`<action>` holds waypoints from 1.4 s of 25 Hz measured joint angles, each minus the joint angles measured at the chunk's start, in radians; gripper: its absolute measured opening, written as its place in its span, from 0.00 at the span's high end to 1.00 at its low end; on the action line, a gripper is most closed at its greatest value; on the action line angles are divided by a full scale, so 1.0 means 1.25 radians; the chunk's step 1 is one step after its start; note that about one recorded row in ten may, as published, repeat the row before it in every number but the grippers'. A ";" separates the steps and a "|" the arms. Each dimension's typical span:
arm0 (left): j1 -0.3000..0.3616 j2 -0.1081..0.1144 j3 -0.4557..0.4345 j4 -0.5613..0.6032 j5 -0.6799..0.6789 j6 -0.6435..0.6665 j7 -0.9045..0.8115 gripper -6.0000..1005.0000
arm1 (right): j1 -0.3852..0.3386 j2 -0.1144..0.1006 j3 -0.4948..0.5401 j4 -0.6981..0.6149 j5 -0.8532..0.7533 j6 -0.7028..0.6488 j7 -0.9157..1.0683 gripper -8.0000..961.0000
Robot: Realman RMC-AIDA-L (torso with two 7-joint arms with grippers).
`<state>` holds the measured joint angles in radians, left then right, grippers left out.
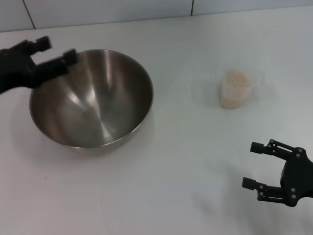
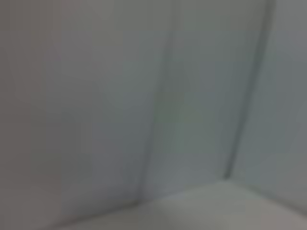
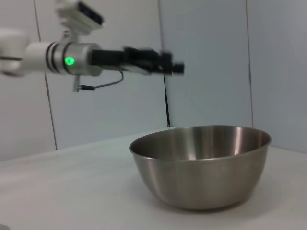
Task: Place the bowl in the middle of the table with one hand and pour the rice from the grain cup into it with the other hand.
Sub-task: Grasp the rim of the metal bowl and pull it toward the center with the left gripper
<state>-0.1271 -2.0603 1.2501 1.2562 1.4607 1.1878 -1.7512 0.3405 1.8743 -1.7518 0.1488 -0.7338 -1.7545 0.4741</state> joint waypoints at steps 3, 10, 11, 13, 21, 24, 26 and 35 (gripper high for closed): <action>-0.027 -0.002 -0.031 0.093 0.241 -0.060 -0.244 0.16 | 0.000 0.001 0.000 0.000 0.001 0.000 0.000 0.14; -0.119 -0.002 -0.090 0.062 0.465 -0.032 -0.415 0.16 | 0.001 0.003 0.000 -0.001 0.002 0.000 0.000 0.14; -0.119 -0.002 -0.090 0.062 0.465 -0.032 -0.415 0.16 | 0.001 0.003 0.000 -0.001 0.002 0.000 0.000 0.14; -0.136 -0.003 -0.102 0.041 0.491 -0.032 -0.420 0.16 | 0.002 0.002 0.000 -0.001 0.002 -0.001 0.000 0.14; -0.200 -0.002 -0.136 -0.075 0.566 -0.062 -0.420 0.17 | 0.002 0.003 0.000 0.000 0.002 0.001 0.000 0.14; -0.204 -0.001 -0.133 -0.090 0.572 -0.065 -0.417 0.17 | 0.002 0.003 0.000 0.000 0.002 0.002 0.000 0.14; -0.208 -0.002 -0.131 -0.105 0.577 -0.065 -0.418 0.17 | 0.002 0.003 0.000 0.000 0.002 0.002 0.000 0.14; -0.243 0.000 -0.131 -0.178 0.579 -0.064 -0.419 0.18 | 0.006 0.004 0.000 -0.001 -0.001 0.003 0.000 0.14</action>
<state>-0.4313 -2.0601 1.0860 1.0340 2.1843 1.1082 -2.2752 0.3480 1.8789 -1.7518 0.1478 -0.7346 -1.7510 0.4740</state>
